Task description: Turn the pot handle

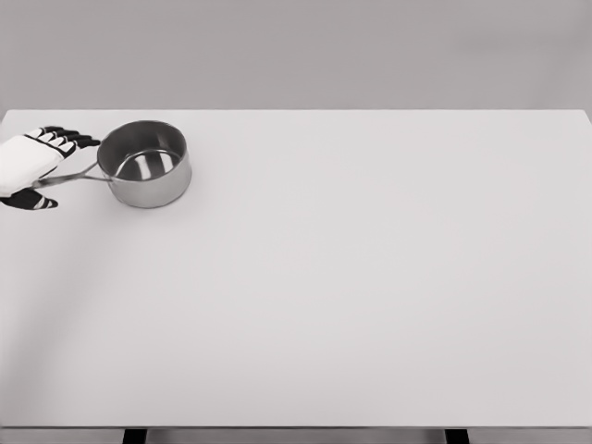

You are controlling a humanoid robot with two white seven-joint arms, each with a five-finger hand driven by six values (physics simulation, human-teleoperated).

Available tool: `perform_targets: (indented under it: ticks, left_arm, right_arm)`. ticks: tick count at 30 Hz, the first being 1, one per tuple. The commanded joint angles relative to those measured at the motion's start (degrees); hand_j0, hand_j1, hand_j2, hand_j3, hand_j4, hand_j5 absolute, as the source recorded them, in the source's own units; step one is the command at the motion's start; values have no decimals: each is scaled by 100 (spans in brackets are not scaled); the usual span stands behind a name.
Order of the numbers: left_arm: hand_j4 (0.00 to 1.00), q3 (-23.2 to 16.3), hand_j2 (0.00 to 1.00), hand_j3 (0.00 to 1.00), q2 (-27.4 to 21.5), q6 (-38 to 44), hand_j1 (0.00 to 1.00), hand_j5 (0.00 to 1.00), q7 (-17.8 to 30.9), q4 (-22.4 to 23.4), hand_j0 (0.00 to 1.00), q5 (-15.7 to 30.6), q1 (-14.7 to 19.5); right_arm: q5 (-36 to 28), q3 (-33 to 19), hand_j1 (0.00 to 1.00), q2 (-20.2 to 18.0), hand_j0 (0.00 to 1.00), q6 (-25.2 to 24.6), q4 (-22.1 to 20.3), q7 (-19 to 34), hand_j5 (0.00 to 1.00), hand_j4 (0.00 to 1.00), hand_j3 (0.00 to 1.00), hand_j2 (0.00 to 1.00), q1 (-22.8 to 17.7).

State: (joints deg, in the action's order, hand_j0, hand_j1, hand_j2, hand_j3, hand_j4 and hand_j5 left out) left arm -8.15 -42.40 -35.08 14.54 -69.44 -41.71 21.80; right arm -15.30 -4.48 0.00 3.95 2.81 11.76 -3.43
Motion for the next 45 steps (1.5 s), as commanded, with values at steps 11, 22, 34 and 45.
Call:
perform_targets:
  ticks: [11, 22, 34, 45]
  left_arm:
    - [100, 6, 100, 100, -5, 8, 100, 100, -13, -272, 100, 76, -114]
    - [100, 33, 100, 100, 4, 8, 100, 100, -13, -439, 100, 84, -229]
    - [100, 50, 100, 100, 92, 8, 100, 100, -13, -500, 100, 5, -211]
    - [100, 59, 100, 100, 136, 8, 100, 100, -13, -430, 100, -188, -149]
  right_arm:
    - [1, 0, 100, 0, 100, 0, 0, 1, 100, 100, 100, 100, 0]
    - [1, 0, 100, 0, 100, 0, 0, 1, 100, 100, 100, 100, 0]
    - [1, 0, 100, 0, 100, 0, 0, 1, 100, 100, 100, 100, 0]
    - [1, 0, 100, 0, 100, 0, 0, 1, 100, 100, 100, 100, 0]
